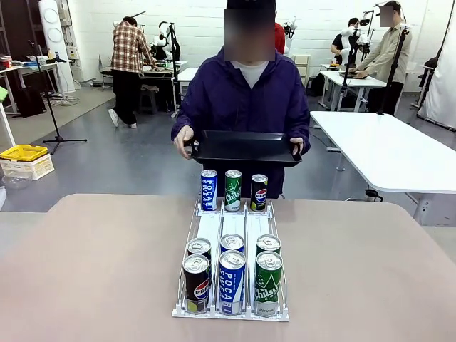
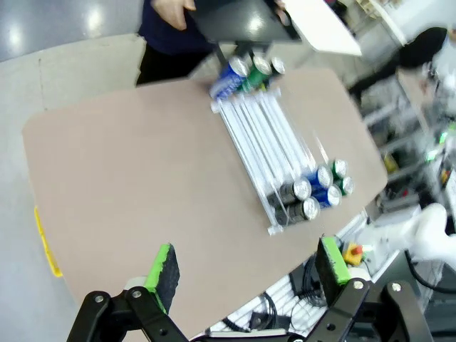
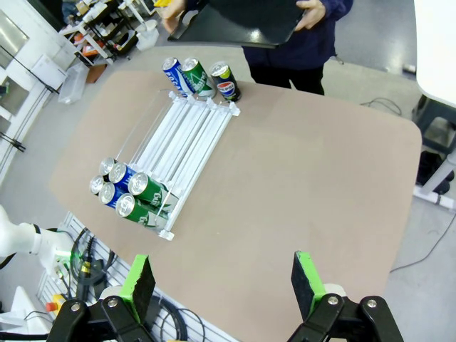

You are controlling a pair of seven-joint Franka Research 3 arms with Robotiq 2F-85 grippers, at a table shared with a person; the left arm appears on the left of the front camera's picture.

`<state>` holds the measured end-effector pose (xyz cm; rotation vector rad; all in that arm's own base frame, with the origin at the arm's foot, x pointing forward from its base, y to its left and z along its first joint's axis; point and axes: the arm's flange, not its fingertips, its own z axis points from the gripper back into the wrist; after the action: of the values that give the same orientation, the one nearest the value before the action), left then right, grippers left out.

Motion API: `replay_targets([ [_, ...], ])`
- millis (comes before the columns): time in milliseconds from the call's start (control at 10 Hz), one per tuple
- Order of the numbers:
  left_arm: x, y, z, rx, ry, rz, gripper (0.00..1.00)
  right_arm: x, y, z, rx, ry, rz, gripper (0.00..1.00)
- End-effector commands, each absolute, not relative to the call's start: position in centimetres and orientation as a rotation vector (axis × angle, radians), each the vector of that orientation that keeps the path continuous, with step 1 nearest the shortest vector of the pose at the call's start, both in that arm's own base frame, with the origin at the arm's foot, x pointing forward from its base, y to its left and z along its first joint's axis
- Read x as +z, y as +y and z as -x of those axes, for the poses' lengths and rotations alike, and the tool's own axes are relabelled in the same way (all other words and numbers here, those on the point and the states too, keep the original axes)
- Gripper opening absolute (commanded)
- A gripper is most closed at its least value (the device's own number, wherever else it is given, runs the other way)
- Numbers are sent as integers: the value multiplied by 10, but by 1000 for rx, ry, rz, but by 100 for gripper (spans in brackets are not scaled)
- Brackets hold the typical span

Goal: Retrieve and hand over the desired beverage to the person.
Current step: Pick up a can of the same type that the person held from the Automatic Can Dispenser.

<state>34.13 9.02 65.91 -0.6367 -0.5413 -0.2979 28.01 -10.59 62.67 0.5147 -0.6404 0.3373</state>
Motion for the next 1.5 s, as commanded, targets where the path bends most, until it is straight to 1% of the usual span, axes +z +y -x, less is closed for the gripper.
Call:
replay_targets([
  [0, 686, 23, -343, -531, -417, 566, 100, 627, -105, -283, 352, -646, -540, 100],
  [200, 692, -88, -350, -595, -257, 365, 100, 627, -105, -283, 352, -646, -540, 100],
  [400, 682, -190, -356, -448, -137, 287, 100, 627, -105, -283, 352, -646, -540, 100],
  [500, 670, -233, -353, -349, -109, 226, 100, 627, -105, -283, 352, -646, -540, 100],
  [600, 647, -272, -348, -244, -124, 129, 100, 627, -105, -283, 352, -646, -540, 100],
  [700, 629, -293, -347, -161, -153, 89, 100, 627, -105, -283, 352, -646, -540, 100],
  [900, 606, -316, -348, -6, -260, 104, 100, 627, -105, -283, 352, -646, -540, 100],
  [1000, 595, -320, -344, 1, -277, 97, 100, 627, -105, -283, 352, -646, -540, 100],
  [1100, 596, -314, -347, -13, -274, 139, 100, 627, -105, -283, 352, -646, -540, 100],
  [1200, 603, -319, -347, -32, -235, 122, 100, 627, -105, -283, 352, -646, -540, 100],
  [1400, 603, -319, -347, -32, -235, 122, 100, 627, -105, -283, 352, -646, -540, 100],
])
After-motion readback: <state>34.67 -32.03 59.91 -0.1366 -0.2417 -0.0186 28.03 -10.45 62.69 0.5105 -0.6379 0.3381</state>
